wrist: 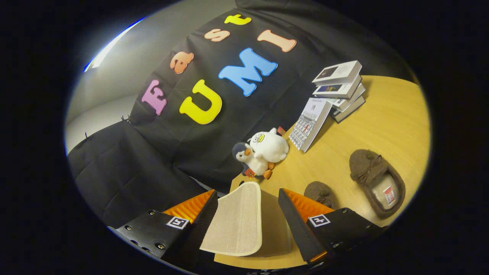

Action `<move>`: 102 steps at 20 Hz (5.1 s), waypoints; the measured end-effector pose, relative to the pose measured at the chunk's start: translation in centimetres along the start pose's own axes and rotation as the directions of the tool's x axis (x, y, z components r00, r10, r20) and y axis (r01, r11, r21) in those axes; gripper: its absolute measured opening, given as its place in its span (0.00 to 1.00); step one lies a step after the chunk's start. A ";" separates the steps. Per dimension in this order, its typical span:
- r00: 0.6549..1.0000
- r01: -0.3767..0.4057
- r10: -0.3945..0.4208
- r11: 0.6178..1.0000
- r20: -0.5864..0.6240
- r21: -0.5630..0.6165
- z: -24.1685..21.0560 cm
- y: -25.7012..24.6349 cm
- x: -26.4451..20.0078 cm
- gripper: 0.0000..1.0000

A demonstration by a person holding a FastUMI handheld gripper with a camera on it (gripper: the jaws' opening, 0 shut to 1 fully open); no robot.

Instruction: Open the storage box then place both shoes into the box .Put the left shoe in first, then the right shoe, with the right side of both shoes facing outward in a uniform manner.

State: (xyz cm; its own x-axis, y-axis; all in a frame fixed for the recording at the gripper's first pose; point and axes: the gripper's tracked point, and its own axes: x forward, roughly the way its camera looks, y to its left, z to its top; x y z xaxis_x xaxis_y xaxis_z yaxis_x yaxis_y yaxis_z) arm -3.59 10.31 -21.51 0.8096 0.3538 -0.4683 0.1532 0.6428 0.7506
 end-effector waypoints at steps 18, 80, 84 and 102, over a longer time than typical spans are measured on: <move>0.943 -0.068 0.184 0.923 -0.278 0.379 -9.7 -0.8 4.1 0.84; 0.910 -0.370 0.161 0.733 -0.383 -0.571 -13.6 25.3 5.4 0.97; 0.944 -0.301 0.131 0.717 -0.303 -0.628 -9.8 22.4 4.6 0.97; 0.985 -0.004 -0.108 0.758 -0.132 -0.652 1.2 3.6 3.4 0.97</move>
State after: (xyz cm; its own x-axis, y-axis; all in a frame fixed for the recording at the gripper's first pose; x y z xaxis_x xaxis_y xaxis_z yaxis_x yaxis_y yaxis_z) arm 0.44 13.02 -19.83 0.7062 0.3692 -0.6042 -0.2568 0.9288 0.2673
